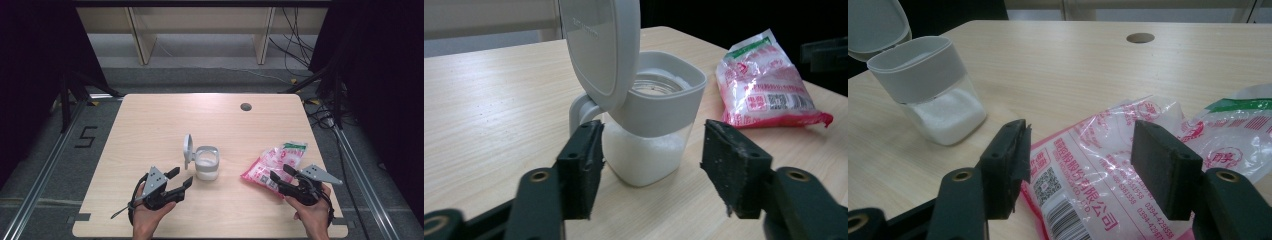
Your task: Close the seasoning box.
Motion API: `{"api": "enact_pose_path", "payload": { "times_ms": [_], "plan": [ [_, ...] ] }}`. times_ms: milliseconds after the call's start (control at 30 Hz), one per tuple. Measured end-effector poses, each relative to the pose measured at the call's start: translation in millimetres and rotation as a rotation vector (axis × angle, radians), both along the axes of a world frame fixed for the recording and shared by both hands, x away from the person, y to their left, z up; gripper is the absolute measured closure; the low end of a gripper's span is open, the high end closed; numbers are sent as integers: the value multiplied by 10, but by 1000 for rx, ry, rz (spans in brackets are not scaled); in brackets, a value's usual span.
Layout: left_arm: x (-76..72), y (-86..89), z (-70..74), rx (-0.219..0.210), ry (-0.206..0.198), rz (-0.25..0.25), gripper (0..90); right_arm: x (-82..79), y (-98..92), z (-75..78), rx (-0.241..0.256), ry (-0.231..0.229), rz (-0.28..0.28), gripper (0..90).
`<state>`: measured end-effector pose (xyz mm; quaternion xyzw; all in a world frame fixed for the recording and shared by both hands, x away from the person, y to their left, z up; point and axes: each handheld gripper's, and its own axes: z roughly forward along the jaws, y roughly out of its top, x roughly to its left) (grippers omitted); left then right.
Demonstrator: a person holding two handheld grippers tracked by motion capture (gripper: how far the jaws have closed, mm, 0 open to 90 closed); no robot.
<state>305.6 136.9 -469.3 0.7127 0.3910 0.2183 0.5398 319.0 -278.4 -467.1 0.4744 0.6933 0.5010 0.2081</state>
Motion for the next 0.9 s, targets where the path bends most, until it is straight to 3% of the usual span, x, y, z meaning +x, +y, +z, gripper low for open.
{"api": "enact_pose_path", "payload": {
  "times_ms": [67, 100, 133, 167, 200, 233, 267, 300, 367, 433, 467, 567, 633, 833, 900],
  "plan": [
    [11, 35, -2, 11, -25, -5, 515, 3, 3, 6, 0, 2, 6, 405],
    [15, 44, -3, 2, -38, 2, 557, 21, -9, 1, -32, -24, 8, 406],
    [16, 65, 5, -2, -54, 14, 619, 9, 20, -2, -6, -1, -6, 411],
    [22, 74, 8, -2, -57, 25, 672, 23, -3, -1, -39, -29, 18, 414],
    [36, 88, 8, 2, -64, 35, 705, -5, 16, 10, -17, 12, 13, 414],
    [47, 104, 9, 6, -70, 42, 742, 10, 3, 4, -36, -13, 24, 414],
    [54, 119, 3, -19, -71, 50, 766, -11, 25, 11, -4, 10, 15, 418],
    [68, 128, -7, -38, -80, 41, 798, 21, 6, 1, -34, -31, 31, 421],
    [73, 142, -11, -4, -79, 63, 846, 9, 2, 10, -36, -11, 29, 421],
    [95, 151, -21, 0, -78, 62, 869, -4, 17, 4, -19, -5, 15, 420],
    [112, 155, -22, -6, -77, 49, 870, 8, -2, 4, -43, -13, 27, 419],
    [157, 144, -18, 0, -80, 55, 891, 7, 3, 3, -42, -17, 33, 419],
    [181, 135, -3, 10, -73, 47, 893, 10, 16, -2, -21, -20, 40, 418],
    [244, 104, 41, 39, -84, 41, 894, -1, 28, -9, -11, -2, 22, 419],
    [272, 103, 42, 29, -96, 40, 894, 1, 34, -14, -4, -7, 21, 419]
  ]
}}
